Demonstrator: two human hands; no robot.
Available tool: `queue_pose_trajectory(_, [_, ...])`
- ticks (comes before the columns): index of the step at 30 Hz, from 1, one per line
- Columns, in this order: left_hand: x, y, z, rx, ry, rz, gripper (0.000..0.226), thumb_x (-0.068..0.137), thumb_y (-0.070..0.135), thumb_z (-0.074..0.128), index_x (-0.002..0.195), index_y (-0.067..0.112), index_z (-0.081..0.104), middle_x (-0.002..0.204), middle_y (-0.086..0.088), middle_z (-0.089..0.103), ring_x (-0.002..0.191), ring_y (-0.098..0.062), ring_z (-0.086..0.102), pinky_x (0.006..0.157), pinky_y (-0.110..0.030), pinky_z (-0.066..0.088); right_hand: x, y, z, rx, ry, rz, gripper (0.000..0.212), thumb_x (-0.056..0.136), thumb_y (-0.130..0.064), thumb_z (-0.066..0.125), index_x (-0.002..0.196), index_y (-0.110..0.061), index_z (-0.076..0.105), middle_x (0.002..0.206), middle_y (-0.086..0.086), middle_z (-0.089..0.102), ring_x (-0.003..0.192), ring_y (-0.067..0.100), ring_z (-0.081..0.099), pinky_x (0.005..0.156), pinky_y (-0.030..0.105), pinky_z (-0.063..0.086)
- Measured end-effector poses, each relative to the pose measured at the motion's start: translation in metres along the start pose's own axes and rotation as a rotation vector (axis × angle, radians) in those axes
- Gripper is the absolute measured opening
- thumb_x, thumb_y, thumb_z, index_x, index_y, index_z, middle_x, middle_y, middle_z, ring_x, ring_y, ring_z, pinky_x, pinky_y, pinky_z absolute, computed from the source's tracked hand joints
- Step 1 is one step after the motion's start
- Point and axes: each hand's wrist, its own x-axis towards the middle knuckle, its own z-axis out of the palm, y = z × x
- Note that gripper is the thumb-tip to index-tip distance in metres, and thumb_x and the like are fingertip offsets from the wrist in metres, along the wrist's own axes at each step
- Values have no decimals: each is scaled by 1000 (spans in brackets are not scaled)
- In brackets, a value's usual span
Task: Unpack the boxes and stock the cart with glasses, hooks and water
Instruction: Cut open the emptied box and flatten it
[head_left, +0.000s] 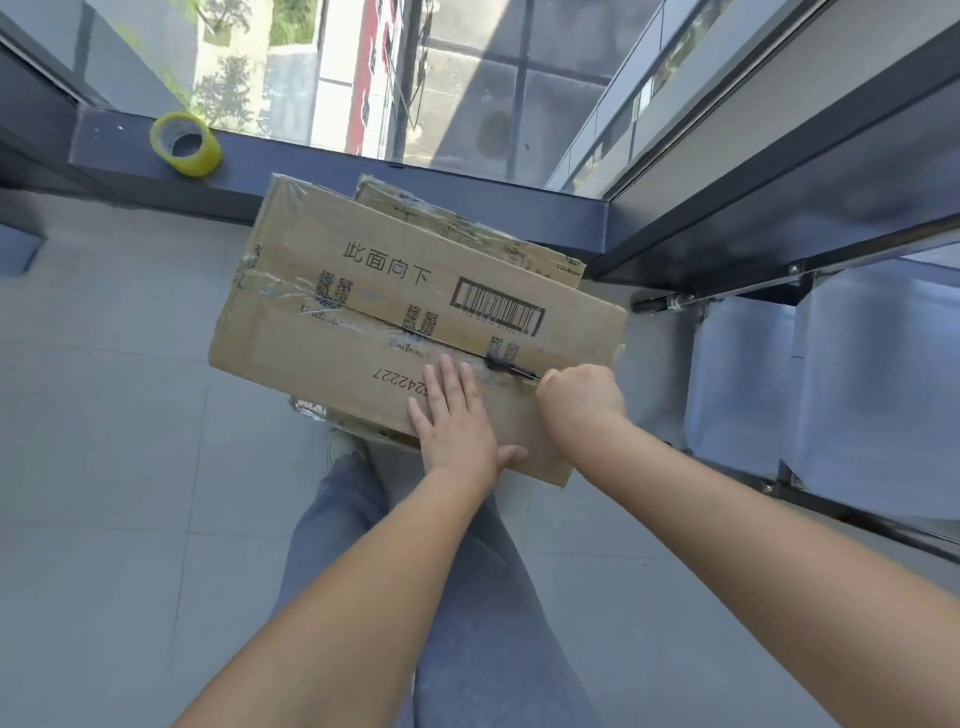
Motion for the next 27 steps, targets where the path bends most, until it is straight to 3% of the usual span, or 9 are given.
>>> queue_pose_trajectory(4, [-1, 3, 3, 11, -16, -11, 124, 76, 71, 52, 142, 5, -28, 150, -15, -33, 139, -34, -27, 113, -54, -6, -17, 19, 19, 121, -11, 52, 28, 90, 1, 45, 118, -4, 46, 121, 11, 59, 110, 29, 58, 70, 31, 37])
queue_pose_trajectory(9, [0, 0, -2, 12, -44, -31, 120, 77, 70, 51, 142, 8, -29, 150, -11, -35, 140, -34, -26, 113, -55, -3, -22, 22, 25, 152, 10, 66, 30, 88, 2, 47, 117, -5, 45, 119, 10, 59, 108, 28, 58, 70, 30, 35])
queue_pose_trajectory(13, [-1, 0, -3, 21, -50, -37, 120, 77, 70, 51, 142, 7, -28, 150, -12, -34, 140, -34, -26, 113, -56, -2, -37, 35, 34, 174, 14, 57, 22, 86, 4, 47, 102, -10, 42, 114, 9, 61, 103, 28, 59, 68, 30, 34])
queue_pose_trajectory(16, [-3, 8, -6, 9, -28, -52, 118, 81, 64, 54, 143, 5, -26, 150, -14, -33, 140, -36, -24, 113, -55, 0, -34, 34, 36, 190, 12, 86, 28, 87, 4, 45, 113, -6, 45, 116, 10, 60, 106, 28, 57, 70, 31, 34])
queue_pose_trajectory(22, [-16, 50, 3, 174, 19, 232, 110, 84, 66, 47, 146, 5, -20, 151, -12, -31, 141, -32, -24, 113, -56, -1, -33, 32, 47, 203, 52, 128, 27, 89, -1, 45, 116, -5, 46, 116, 9, 60, 106, 28, 58, 71, 30, 35])
queue_pose_trajectory(27, [0, 56, 7, 225, -40, 229, 123, 74, 71, 56, 145, 8, -24, 150, -6, -36, 140, -34, -26, 109, -63, 2, -35, 39, 57, 212, 70, 149, 30, 87, 0, 49, 116, -6, 46, 116, 10, 59, 107, 28, 57, 71, 30, 32])
